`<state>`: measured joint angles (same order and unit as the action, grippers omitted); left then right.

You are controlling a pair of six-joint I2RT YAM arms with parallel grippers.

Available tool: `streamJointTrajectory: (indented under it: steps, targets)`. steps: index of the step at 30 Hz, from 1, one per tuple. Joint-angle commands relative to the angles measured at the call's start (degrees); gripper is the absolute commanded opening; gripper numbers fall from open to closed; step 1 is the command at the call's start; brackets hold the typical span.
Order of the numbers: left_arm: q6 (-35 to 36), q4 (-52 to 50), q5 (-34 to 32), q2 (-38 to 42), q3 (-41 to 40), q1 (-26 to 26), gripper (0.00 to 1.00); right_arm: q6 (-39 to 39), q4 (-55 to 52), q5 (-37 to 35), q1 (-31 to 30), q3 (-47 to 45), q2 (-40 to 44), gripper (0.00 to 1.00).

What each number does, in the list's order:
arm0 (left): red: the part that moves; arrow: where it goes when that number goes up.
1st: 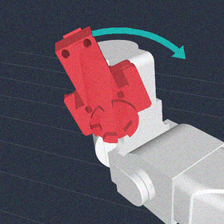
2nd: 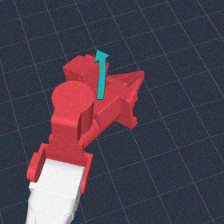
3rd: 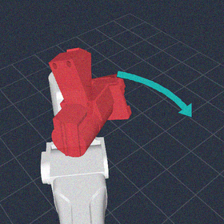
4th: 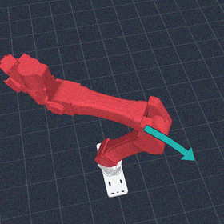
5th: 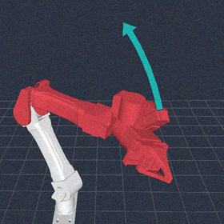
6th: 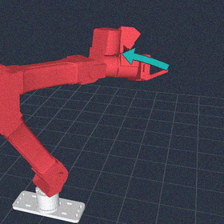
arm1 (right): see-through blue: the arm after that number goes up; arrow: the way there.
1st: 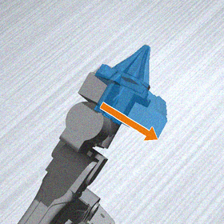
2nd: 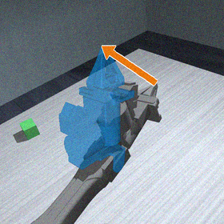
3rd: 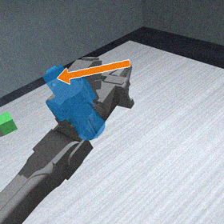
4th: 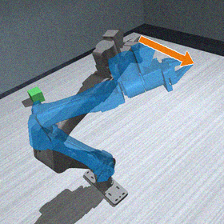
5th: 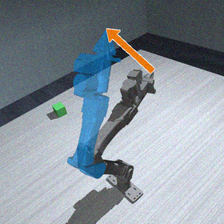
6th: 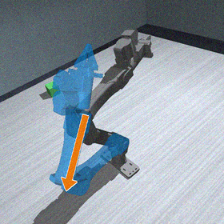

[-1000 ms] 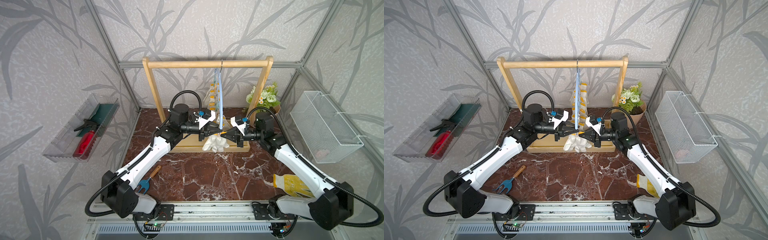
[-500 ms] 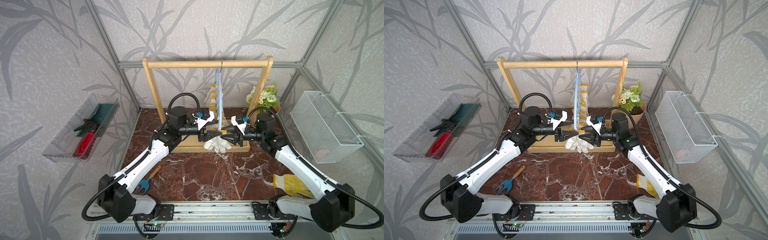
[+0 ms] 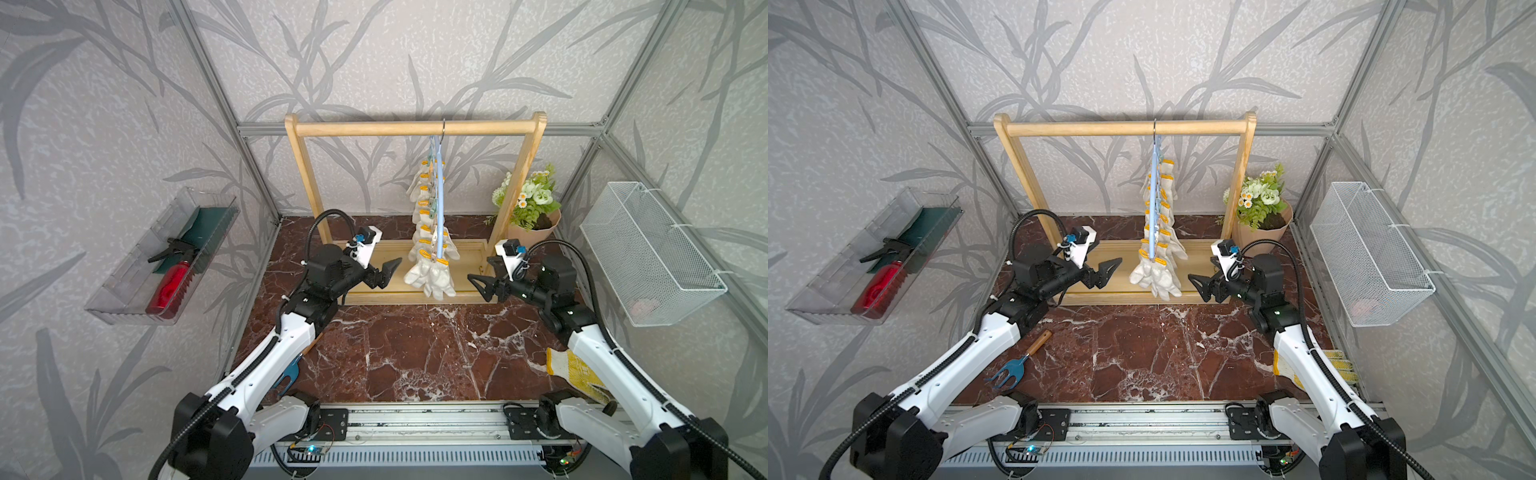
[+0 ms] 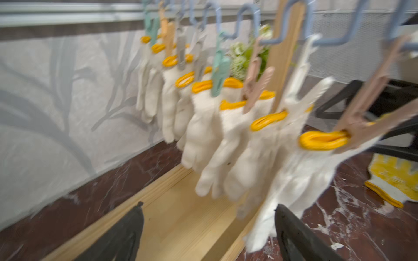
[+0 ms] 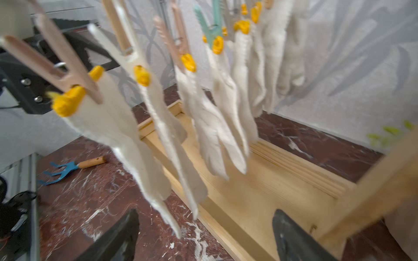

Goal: Clip the gloves onto a hanger to dry
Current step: Reset both arms

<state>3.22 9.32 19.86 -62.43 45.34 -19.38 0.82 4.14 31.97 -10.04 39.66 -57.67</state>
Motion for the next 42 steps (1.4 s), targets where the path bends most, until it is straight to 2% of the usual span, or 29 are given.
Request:
streamJointTrajectory:
  steps: [1, 5, 8, 14, 19, 22, 25, 28, 30, 32, 34, 42]
  targets:
    - [-3.4, 1.6, -13.6, 3.4, -4.6, 2.7, 0.96, 5.7, 5.4, -9.0, 2.4, -2.7, -0.1, 0.92]
    - [-2.7, 3.4, -22.4, 4.4, -10.4, 5.9, 0.97, 5.7, 8.2, -17.4, 3.1, -4.9, -3.0, 0.94]
    - [-0.9, 7.0, -27.8, 1.8, -13.5, 7.7, 0.97, 4.5, 13.1, -22.9, 3.1, -7.2, -5.1, 0.95]
    - [-0.8, 17.0, -27.4, -7.6, -17.9, 14.2, 0.97, -2.1, 20.4, -33.4, 3.4, -11.2, -10.8, 0.96]
    - [-0.8, 27.7, -26.3, -14.5, -20.9, 17.8, 0.98, -3.2, 31.4, -39.9, 4.0, -16.1, -17.7, 0.96]
    - [-2.9, 35.5, -24.8, -18.4, -23.4, 19.4, 0.98, -3.9, 41.0, -39.4, 4.2, -18.7, -21.7, 0.97]
    - [-3.4, 44.8, -23.8, -22.7, -26.1, 19.7, 0.99, -2.2, 44.8, -38.9, 4.7, -19.2, -23.2, 0.97]
    - [-3.0, 53.5, -23.8, -27.8, -27.8, 19.7, 0.99, -2.6, 53.0, -37.9, 4.8, -20.6, -29.2, 0.98]
    - [-3.6, 52.7, -24.8, -27.1, -28.2, 19.7, 0.99, -3.0, 60.0, -37.1, 4.7, -21.6, -34.0, 0.99]
    - [-4.8, 51.5, -28.7, -27.6, -27.0, 19.9, 0.99, -2.5, 54.4, -38.1, 4.6, -20.4, -32.4, 0.99]
    - [-6.6, 45.0, -31.6, -27.0, -24.2, 20.1, 0.99, -2.5, 55.4, -38.5, 4.7, -20.0, -33.2, 0.99]
    - [-6.4, 45.3, -31.7, -27.2, -24.1, 20.2, 0.99, -2.5, 54.5, -38.6, 4.7, -19.8, -33.0, 0.99]
